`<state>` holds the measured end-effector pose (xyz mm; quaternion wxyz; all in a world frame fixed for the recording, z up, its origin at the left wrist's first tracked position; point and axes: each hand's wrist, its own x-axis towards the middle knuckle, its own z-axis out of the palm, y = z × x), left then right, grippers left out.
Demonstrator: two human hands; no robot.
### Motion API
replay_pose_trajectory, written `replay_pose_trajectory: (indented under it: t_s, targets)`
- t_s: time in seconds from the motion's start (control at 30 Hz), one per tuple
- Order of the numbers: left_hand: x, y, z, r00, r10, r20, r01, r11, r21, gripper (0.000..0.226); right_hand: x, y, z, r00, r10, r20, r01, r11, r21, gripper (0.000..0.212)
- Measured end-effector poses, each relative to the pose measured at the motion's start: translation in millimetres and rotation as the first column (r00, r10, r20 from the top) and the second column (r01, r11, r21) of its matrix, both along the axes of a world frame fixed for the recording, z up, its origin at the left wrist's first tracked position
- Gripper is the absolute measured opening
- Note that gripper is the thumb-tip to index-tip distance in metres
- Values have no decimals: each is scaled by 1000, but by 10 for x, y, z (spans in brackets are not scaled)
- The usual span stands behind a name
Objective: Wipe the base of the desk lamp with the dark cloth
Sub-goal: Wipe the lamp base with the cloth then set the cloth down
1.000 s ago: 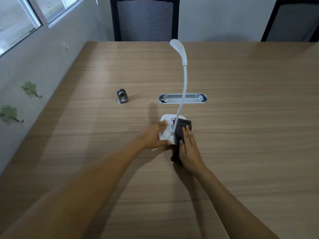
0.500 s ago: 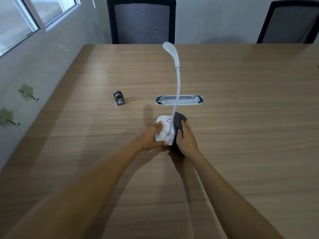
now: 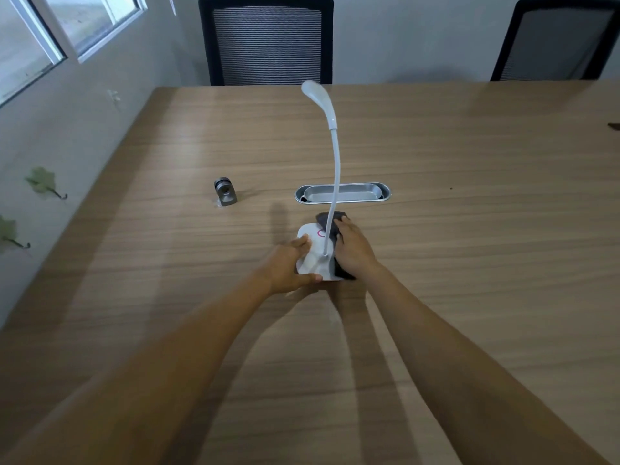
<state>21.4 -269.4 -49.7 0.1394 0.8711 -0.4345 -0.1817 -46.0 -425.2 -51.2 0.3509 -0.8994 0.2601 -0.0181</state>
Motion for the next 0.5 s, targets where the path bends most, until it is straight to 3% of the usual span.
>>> replay_pose_trajectory:
  t_s: [0.13, 0.23, 0.37, 0.5]
  targets:
    - [-3, -3, 0, 1000, 5, 5, -5, 1000, -22, 87, -431, 394, -168, 989, -102, 109, 98, 995, 34, 48]
    - [0, -12, 0, 1000, 1, -1, -1, 1000, -20, 88, -791, 662, -283, 982, -77, 171, 82, 996, -23, 54]
    - [11, -19, 0, 1000, -12, 19, 12, 1000, -12, 90, -944, 695, -333, 989, 1, 145, 22, 987, -157, 59]
    - [16, -7, -23, 1000, -2, 26, 2, 1000, -11, 91, -643, 494, -225, 995, -47, 90, 63, 982, -177, 54]
